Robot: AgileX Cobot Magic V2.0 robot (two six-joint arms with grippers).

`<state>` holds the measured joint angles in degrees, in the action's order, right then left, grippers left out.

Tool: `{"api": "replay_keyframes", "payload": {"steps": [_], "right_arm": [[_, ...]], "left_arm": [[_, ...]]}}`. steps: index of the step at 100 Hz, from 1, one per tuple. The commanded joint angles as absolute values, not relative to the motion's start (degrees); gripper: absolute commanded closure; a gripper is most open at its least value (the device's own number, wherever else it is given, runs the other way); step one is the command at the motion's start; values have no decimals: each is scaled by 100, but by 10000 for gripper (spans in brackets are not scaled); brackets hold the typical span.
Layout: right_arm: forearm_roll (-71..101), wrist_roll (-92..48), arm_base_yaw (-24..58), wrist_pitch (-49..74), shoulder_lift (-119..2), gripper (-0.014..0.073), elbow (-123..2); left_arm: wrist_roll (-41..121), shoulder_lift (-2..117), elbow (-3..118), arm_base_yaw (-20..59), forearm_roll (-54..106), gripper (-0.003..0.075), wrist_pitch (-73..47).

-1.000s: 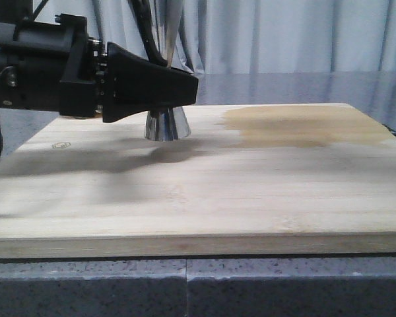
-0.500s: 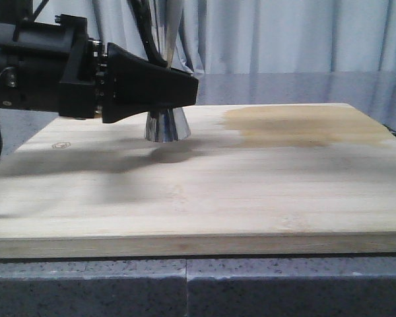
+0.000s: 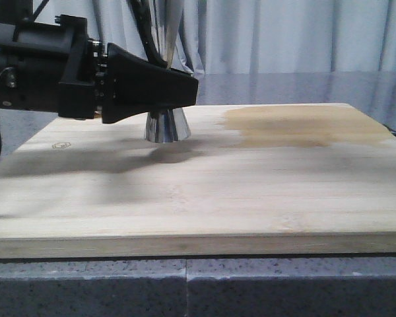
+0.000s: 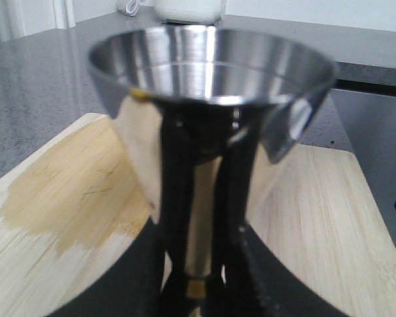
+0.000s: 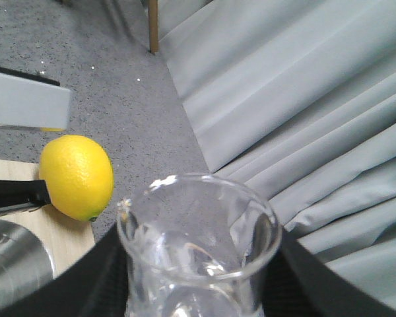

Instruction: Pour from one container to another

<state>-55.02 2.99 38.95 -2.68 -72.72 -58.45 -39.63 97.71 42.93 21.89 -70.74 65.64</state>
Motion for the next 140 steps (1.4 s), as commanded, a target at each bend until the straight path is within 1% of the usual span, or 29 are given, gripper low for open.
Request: {"api": "replay_keyframes", "payload": {"steps": [1,140], "right_arm": [[-5598,310,3911,-508,-7078,421,-6071],[-6002,310,3916,-297,-7089,421,-6071]], "left_arm": [[-4031,9494,4403,2237,-6843,722,7781],[-4067,9494,4403,2237,-6843,722,7781]]}}
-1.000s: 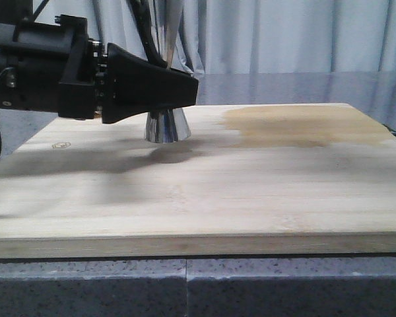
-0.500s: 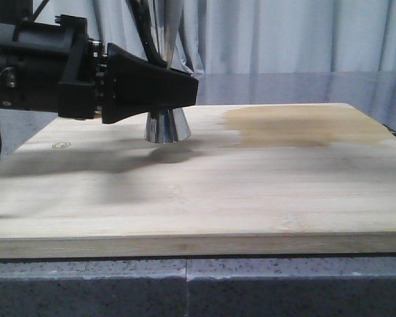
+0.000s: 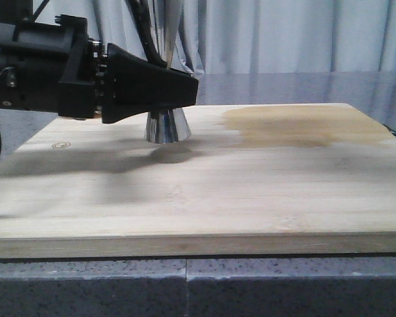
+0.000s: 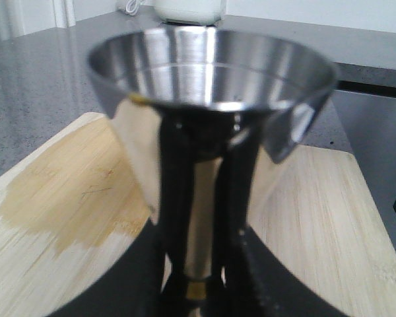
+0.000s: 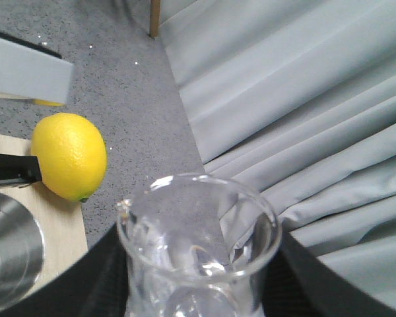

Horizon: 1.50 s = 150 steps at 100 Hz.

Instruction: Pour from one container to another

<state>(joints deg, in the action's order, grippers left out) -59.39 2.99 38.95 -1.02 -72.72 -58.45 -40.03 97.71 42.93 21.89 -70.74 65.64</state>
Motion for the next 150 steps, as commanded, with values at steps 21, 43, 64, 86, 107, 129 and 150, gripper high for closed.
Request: {"api": "replay_keyframes", "payload": {"steps": [21,43,64,86,107,129,150], "right_arm": [[-6017,310,3925,-297,-7164,421,-6071],[-6206,310,4085,-268,-7210,421,-6071],[-6215,310,4085,-164,-7210,421,-6071],[-6215,310,4085,-144,-7210,421,-6071],[-6269,310,4085,-144,-7210,421,-6071],[-6355,310,4085,-144,-7210,421,-6071],[-6453,310,4134,-130,-7210,421,-6071]], "left_arm": [[-4088,9494,4403,2237,-6889,722,7781],[-4123,9494,4403,2237,-6902,722,7781],[-4127,9494,4403,2237,-6902,722,7781],[-4136,9494,4403,2237,-6902,722,7781],[-4136,9494,4403,2237,-6902,722,7781],[-4136,9494,4403,2237,-6902,722,7781],[-4136,9494,4403,2237,-6902,722,7781]]}}
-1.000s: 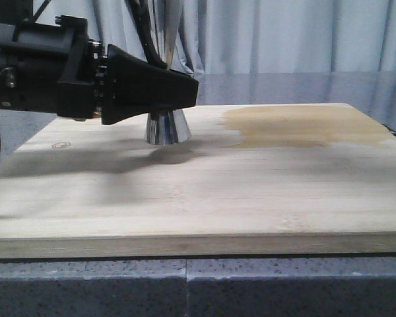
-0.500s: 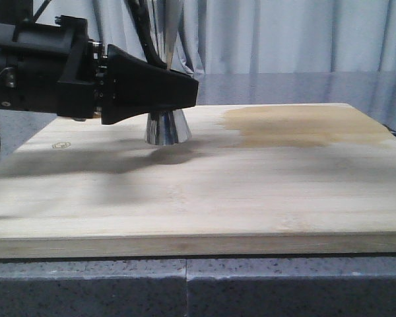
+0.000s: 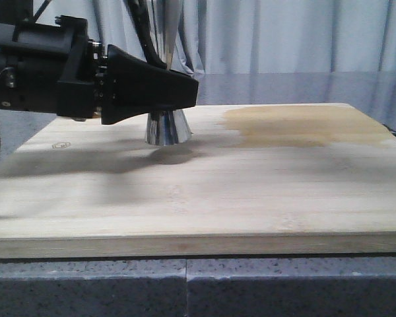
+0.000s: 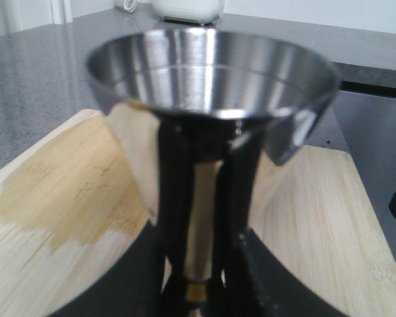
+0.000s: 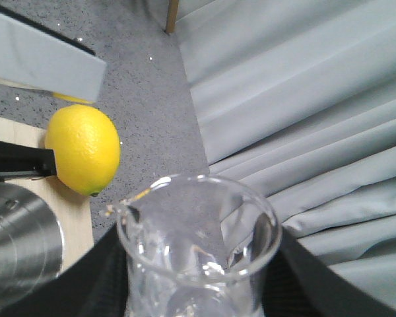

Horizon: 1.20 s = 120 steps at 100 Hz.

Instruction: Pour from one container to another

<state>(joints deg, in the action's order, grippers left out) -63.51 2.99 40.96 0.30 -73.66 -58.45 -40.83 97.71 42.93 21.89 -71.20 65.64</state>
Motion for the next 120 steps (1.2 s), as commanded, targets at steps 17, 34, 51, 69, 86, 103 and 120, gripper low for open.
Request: {"api": "replay_keyframes", "payload": {"steps": [17,34,51,69,86,103,120], "right_arm": [[-6517,310,4143,-118,-7210,421,-6071],[-6569,310,4143,-118,-7210,421,-6071],[-6612,310,4143,-118,-7210,421,-6071],[-6721,310,4143,-118,-7210,421,-6071],[-6801,310,4143,-118,-7210,421,-6071],[-6835,310,4143,-118,-7210,421,-6071],[-6868,310,4143,-118,-7210,421,-6071]], "left_arm": [[-4136,9494,4403,2237,-6902,722,7781],[-4136,9494,4403,2237,-6902,722,7781],[-4136,9494,4403,2237,-6902,722,7781],[-4136,9494,4403,2237,-6902,722,7781],[-4136,9494,4403,2237,-6902,722,7781],[-4136,9494,4403,2237,-6902,722,7781],[-4136,9494,4403,2237,-6902,722,7781]]}}
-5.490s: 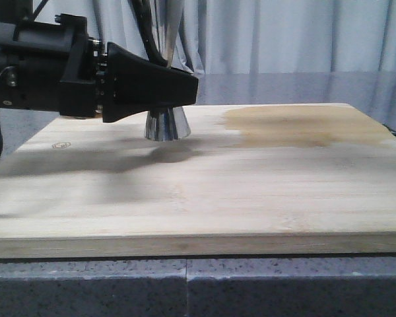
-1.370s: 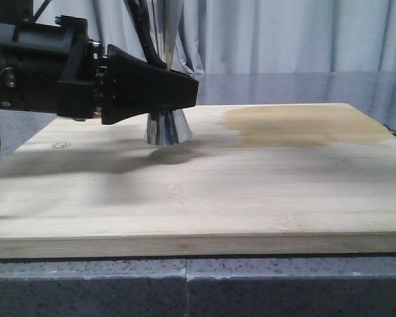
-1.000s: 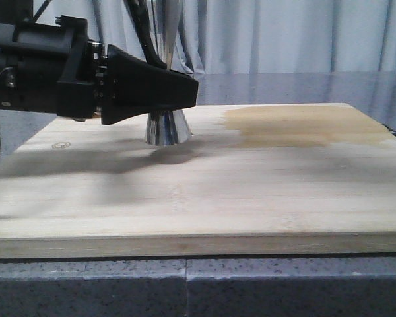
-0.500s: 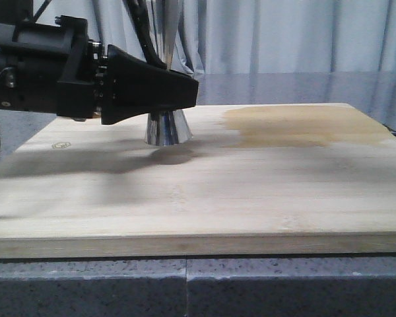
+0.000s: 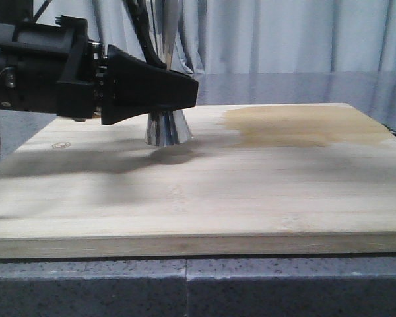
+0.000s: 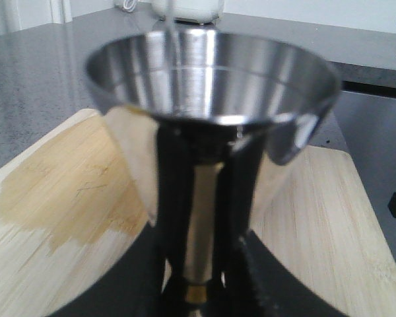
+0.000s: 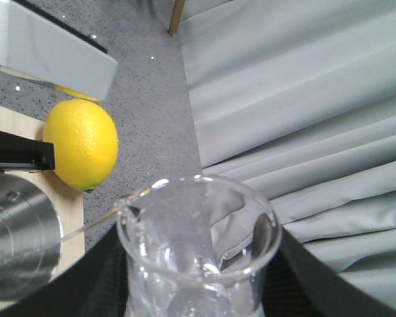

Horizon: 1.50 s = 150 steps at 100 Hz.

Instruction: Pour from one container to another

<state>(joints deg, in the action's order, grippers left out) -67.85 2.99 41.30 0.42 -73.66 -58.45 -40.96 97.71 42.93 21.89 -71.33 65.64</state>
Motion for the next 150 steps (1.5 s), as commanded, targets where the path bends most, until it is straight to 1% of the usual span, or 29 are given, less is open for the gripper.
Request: {"api": "replay_keyframes", "payload": {"steps": [1,150], "right_arm": [[-6868,310,4143,-118,-7210,421,-6071],[-7315,310,4143,-118,-7210,421,-6071]], "left_arm": [[-4136,9494,4403,2237,-6902,722,7781],[-4136,9494,4403,2237,-6902,722,7781]]}}
